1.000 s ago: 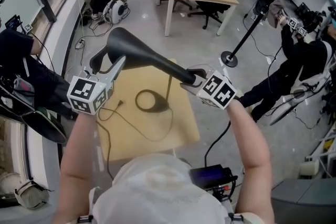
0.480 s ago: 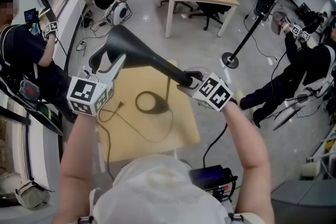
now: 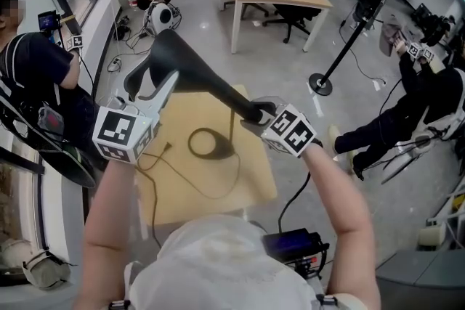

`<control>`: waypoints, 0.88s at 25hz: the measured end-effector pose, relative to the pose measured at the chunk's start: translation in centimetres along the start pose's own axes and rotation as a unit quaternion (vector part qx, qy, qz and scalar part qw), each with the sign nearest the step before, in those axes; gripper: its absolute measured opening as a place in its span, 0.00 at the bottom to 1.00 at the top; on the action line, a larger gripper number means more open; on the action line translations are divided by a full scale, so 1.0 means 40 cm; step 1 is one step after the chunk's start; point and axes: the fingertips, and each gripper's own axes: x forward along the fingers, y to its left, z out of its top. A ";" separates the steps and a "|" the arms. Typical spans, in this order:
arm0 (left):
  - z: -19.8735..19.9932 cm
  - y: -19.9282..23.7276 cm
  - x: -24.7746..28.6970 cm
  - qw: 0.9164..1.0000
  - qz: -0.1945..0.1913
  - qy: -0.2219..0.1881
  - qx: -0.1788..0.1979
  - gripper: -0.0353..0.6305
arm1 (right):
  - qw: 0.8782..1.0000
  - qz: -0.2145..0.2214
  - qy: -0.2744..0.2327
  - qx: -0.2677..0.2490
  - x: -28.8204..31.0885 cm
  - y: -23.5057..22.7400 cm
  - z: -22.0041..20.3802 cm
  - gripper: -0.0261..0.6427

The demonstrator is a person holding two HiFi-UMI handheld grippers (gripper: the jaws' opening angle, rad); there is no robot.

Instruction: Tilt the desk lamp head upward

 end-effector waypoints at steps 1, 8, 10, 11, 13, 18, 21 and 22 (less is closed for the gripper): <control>0.007 -0.004 0.002 1.000 0.000 -0.002 0.001 0.41 | 1.000 0.001 -0.001 0.002 0.001 0.000 -0.001 0.39; 0.059 -0.033 0.022 1.000 0.000 -0.016 0.011 0.38 | 1.000 0.008 -0.008 0.021 0.013 -0.004 -0.006 0.39; 0.072 -0.036 0.024 1.000 0.001 -0.020 0.016 0.38 | 1.000 0.012 -0.010 0.025 0.018 -0.003 -0.002 0.39; 0.077 -0.037 0.023 1.000 0.002 -0.021 0.017 0.38 | 0.999 0.014 -0.012 0.027 0.020 -0.001 0.001 0.39; 0.079 -0.039 0.019 1.000 0.008 -0.023 0.016 0.38 | 0.999 0.017 -0.014 0.029 0.025 0.005 0.001 0.39; 0.107 -0.062 0.050 0.999 0.014 -0.033 0.036 0.38 | 0.999 0.025 -0.021 0.037 0.033 -0.015 -0.008 0.39; 0.119 -0.067 0.074 0.998 0.018 -0.034 0.042 0.37 | 0.998 0.031 -0.024 0.041 0.036 -0.033 -0.009 0.39; 0.121 -0.069 0.078 0.998 0.020 -0.035 0.044 0.36 | 0.998 0.033 -0.024 0.042 0.037 -0.036 -0.010 0.39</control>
